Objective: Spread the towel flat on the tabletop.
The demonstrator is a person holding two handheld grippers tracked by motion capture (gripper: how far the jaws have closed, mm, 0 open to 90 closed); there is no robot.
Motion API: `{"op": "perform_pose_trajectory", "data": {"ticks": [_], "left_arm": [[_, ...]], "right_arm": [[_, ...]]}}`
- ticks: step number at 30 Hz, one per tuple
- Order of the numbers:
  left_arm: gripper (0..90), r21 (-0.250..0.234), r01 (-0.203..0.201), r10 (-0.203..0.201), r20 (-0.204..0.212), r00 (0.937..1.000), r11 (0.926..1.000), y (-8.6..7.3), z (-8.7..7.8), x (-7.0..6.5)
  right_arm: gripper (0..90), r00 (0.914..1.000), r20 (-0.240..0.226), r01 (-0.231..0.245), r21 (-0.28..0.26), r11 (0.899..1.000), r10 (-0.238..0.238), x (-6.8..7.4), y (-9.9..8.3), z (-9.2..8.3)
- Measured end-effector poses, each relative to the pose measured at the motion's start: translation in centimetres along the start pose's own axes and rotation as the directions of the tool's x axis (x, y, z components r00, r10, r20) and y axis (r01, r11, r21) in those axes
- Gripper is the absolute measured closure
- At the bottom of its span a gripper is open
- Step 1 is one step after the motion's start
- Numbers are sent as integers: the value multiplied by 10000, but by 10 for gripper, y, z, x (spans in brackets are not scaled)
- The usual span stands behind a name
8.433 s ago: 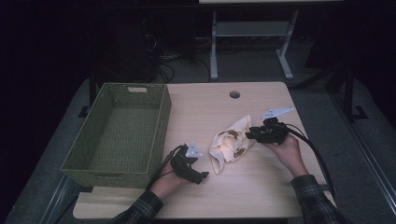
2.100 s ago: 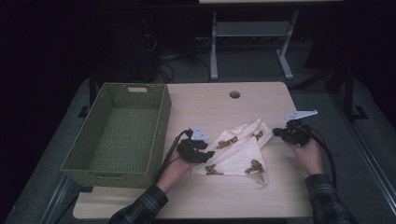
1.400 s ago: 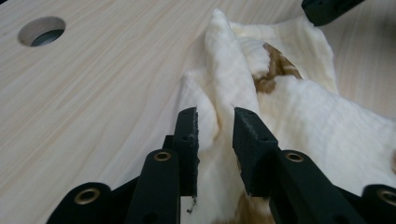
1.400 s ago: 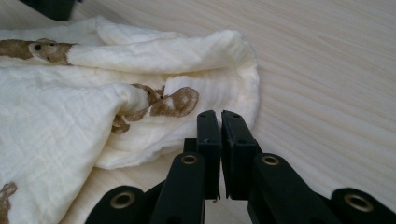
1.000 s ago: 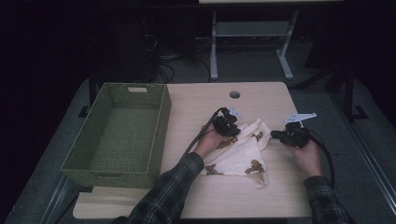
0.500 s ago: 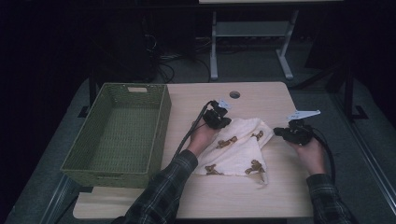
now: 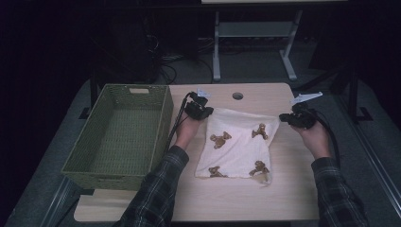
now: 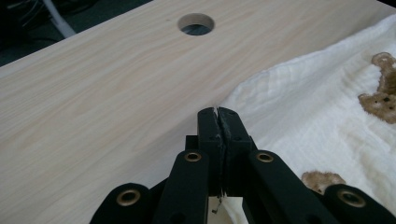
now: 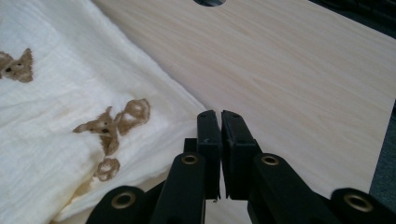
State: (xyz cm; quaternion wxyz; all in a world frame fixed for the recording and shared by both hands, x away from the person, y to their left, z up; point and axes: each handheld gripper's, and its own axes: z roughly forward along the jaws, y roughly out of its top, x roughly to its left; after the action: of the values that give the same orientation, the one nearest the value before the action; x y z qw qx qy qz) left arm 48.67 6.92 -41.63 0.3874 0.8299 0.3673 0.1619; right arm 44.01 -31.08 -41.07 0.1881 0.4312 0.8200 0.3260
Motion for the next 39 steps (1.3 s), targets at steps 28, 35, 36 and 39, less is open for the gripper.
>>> {"op": "perform_pose_trajectory", "data": {"ticks": [28, 35, 36, 39], "left_arm": [[846, 562, 171, -163, -150, 9998, 9983, -17, 18, -3], [860, 1072, 48, 33, -747, 9972, 9942, -24, 45, 9], [859, 1030, 29, 64, -900, 9959, 9947, -24, 46, 11], [837, 1141, 123, 20, -1248, 9922, 9934, -24, 50, 18]], "right_arm": [[816, 9981, -464, -414, -50, 9991, 411, 2, 6, 34], [857, 9960, -853, -227, 424, 9988, 262, 18, -9, 49], [857, 9962, -854, -147, 409, 9991, 182, 20, -10, 49], [857, 9956, -932, -66, 453, 9990, 108, 22, -13, 48]]}}
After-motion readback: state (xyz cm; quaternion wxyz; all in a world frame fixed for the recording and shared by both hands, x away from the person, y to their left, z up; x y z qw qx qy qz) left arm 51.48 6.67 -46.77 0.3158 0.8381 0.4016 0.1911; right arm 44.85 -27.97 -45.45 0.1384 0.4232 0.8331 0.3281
